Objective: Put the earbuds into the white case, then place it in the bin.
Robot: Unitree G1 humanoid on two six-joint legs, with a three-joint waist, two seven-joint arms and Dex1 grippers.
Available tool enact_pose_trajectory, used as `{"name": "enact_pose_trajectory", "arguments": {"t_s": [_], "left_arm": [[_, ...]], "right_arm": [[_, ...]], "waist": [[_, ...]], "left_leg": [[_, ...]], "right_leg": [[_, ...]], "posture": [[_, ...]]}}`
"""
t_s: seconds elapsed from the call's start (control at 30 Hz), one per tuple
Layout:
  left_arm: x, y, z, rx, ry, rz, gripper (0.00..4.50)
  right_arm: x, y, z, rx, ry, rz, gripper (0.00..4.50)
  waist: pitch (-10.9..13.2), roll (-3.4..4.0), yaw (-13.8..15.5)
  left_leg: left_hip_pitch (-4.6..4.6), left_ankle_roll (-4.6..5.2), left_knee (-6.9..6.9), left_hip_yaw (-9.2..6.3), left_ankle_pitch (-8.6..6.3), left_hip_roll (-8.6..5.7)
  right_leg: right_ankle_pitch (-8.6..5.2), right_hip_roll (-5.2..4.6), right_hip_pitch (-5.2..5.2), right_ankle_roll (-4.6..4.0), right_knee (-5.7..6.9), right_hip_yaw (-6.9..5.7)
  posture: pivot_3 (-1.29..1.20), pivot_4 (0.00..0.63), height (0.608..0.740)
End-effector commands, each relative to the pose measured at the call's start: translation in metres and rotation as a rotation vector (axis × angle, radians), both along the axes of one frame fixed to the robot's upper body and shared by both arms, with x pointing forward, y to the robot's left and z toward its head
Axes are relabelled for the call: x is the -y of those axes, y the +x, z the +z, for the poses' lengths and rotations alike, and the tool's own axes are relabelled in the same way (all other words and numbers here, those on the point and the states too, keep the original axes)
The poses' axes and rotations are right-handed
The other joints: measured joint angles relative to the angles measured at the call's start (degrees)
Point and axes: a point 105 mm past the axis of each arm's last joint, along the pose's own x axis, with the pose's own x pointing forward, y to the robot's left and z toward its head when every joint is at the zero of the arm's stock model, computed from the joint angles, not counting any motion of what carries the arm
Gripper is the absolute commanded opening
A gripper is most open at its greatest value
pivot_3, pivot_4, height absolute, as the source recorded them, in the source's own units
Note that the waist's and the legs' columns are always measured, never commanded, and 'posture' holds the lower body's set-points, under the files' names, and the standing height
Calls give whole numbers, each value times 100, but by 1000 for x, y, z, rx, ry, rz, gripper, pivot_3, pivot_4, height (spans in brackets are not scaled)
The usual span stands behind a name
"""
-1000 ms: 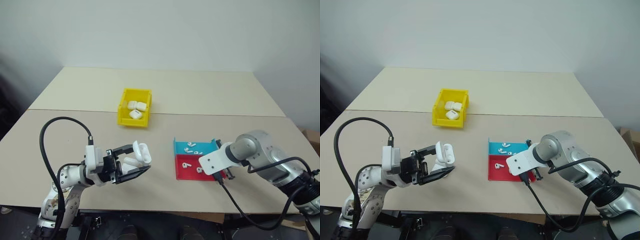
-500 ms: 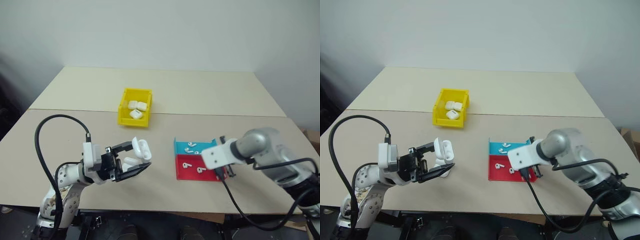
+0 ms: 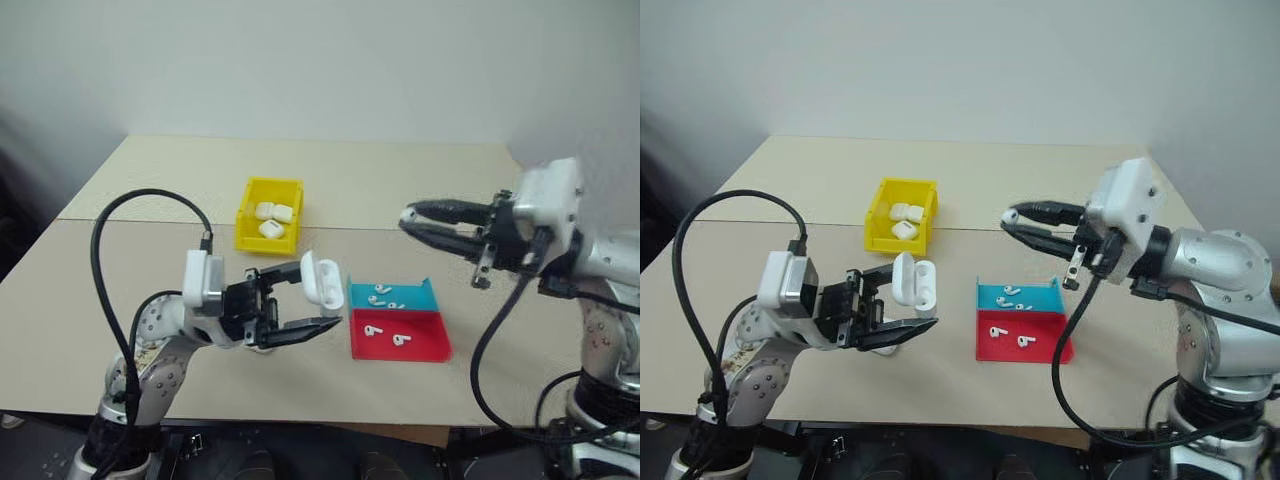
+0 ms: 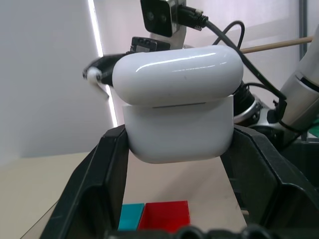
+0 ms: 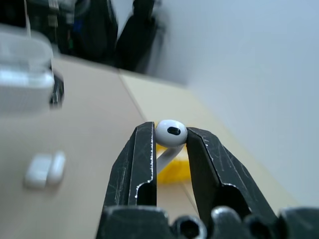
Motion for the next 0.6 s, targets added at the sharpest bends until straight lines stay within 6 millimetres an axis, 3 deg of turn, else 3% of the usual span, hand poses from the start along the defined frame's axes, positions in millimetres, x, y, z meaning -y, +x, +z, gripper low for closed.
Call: {"name": "enact_pose_trajectory", "arguments": {"t_s": [0.03,0.3,0.6], "left_arm": [[6,-3,7,29,-20,-39,2765],[9,-6,8,31,-29,-71,2765],[10,-7,9,40,-38,-76,2765]], "right_arm": [[-7,-26,20,117,207,131,1024],[-18,-46,27,147,473,442,1024],[-53,-39,2,97,382,529,1024]], "waist": [[0,0,-3],[0,2,-22],[0,3,-26]], "left_leg": [[1,0,0,-1,0,1],[5,0,-2,-2,0,2],[6,0,-3,-2,0,2]], "right_leg": [[0,1,2,0,-1,-2],[0,1,3,0,1,-1],[0,2,3,0,0,-1]], "posture": [[0,150,740],[0,150,740],[0,150,740]]}}
